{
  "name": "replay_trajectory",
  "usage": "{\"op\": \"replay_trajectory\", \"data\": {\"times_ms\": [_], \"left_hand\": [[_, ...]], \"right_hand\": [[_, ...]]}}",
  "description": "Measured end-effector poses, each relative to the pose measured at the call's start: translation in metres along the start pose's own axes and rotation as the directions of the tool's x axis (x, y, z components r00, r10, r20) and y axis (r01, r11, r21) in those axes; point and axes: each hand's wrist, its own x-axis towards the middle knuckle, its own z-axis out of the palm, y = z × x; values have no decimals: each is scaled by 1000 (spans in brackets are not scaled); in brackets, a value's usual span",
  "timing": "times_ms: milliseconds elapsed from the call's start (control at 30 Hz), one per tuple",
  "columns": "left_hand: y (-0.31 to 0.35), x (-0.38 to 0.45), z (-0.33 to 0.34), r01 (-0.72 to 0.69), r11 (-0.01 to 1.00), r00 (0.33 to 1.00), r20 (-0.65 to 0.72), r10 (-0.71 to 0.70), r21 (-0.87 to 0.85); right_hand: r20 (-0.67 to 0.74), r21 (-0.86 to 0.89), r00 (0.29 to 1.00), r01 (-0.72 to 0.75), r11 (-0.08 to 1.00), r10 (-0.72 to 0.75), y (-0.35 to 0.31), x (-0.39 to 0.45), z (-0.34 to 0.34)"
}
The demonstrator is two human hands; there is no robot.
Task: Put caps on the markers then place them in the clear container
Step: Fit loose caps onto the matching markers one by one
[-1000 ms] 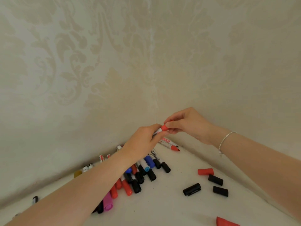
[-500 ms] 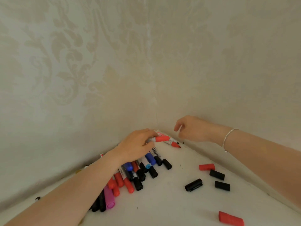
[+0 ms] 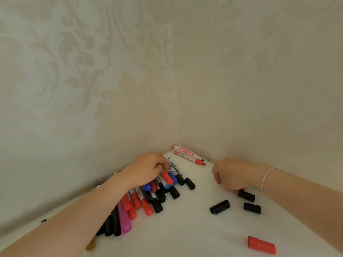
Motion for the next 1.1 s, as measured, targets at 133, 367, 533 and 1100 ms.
{"op": "replay_trajectory", "data": {"times_ms": [133,367,533,1100], "left_hand": [[-2,1,0,36,998,999,7,-35,-56],[0,2,11,18,994,999,-33,-22,-112],[4,16,18,65,993,993,-89,-74,-103],[45,85,43,-69,966,997,-15,75,248]], "right_hand": [[-112,51,994,5,999,1,3,5,4],[-431,224,902,129,966,-21,5,16,4],[-572,494,810,209,844,134,6,18,-2],[-763,187,646,246,951,-18,14,26,-3]]}}
